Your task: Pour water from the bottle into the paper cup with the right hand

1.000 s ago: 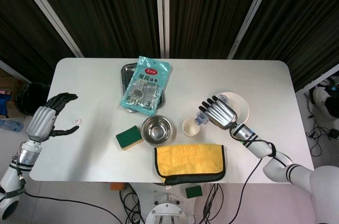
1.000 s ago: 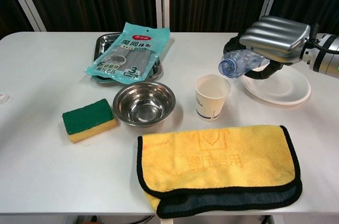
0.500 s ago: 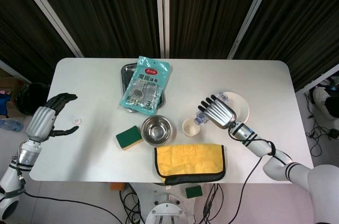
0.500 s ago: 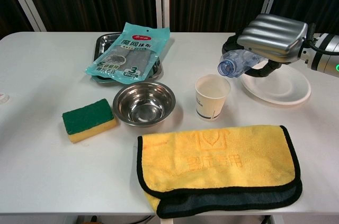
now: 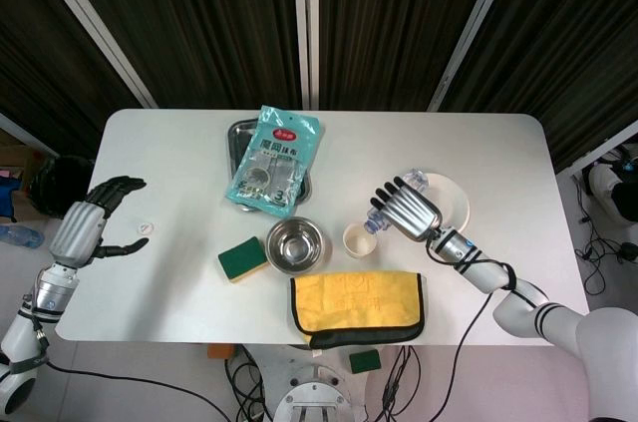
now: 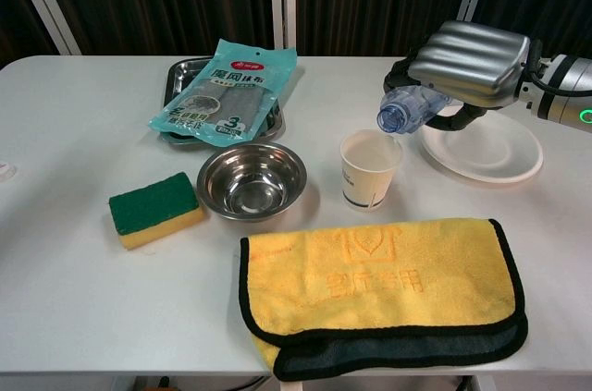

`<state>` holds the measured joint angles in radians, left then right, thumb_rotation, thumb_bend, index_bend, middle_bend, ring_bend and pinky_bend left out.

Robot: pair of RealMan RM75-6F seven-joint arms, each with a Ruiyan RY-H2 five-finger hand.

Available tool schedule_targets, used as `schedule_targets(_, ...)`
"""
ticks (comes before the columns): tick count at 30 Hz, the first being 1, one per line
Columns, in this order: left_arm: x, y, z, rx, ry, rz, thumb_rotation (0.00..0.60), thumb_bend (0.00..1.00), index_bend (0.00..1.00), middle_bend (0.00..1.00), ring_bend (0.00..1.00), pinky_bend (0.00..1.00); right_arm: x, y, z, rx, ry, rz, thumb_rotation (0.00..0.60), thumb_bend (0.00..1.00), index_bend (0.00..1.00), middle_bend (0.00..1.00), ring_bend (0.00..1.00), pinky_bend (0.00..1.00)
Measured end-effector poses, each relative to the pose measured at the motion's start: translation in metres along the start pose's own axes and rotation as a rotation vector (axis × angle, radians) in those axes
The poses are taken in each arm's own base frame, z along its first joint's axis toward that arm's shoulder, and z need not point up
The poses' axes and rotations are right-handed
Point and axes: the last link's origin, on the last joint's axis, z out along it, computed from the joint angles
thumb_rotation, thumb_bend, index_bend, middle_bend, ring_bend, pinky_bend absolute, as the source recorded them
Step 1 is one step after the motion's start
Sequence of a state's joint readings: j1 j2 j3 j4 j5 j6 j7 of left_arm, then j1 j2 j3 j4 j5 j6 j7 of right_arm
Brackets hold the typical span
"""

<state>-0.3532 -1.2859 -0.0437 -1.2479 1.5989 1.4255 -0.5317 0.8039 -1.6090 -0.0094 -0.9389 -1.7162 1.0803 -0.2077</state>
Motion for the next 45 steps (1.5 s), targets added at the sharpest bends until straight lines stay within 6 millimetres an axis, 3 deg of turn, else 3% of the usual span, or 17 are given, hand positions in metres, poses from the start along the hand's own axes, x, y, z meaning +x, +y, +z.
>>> schedule_targets(22,0.0017,-0.0025,-0.0017,0.001,0.005,-0.001,0.600,0.13,0.19,0.19,0.13,0.19,0.0073,-0.0018,0.0084,0.024,0.012,-0.055,0.600,0.60,0.81,0.49,0.37,0.42)
schedule_targets(45,0.0017,-0.0011,-0.0010,-0.003,0.005,0.002,0.600,0.13,0.19,0.19,0.13,0.18,0.0100,0.0025,0.0046,0.001,0.021,-0.011,0.600,0.60,0.81,0.49,0.37,0.43)
